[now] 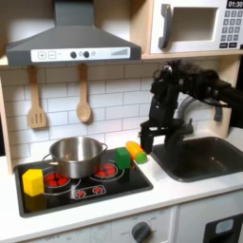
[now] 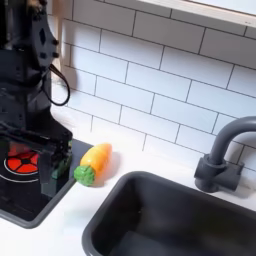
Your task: Reach green block
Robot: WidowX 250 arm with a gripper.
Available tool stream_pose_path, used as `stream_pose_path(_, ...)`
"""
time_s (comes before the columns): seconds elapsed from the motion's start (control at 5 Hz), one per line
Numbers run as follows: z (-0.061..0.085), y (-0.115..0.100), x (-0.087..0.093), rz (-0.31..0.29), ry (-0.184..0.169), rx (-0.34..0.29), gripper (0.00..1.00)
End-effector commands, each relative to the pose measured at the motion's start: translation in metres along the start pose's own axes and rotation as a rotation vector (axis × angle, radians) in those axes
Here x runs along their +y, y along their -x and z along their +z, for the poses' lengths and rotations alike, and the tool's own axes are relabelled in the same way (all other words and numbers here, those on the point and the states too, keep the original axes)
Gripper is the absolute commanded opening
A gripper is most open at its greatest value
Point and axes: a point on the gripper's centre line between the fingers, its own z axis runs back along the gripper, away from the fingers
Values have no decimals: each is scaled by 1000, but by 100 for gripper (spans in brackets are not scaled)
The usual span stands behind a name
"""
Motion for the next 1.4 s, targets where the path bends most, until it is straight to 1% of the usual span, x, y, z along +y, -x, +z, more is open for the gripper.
stream_pose_path(0.0,-3,-21,7,17,-14,-18,100)
stream_pose_path(0.6,-9,-47,7,24,-14,-27,100)
stream_pose_path(0.8,-12,-58,10,45,-14,-32,100)
stream_pose_path(1.0,-14,-62,12,51,-19,-30,100)
stream_pose_path(1.2,-16,-69,20,74,-25,-30,100)
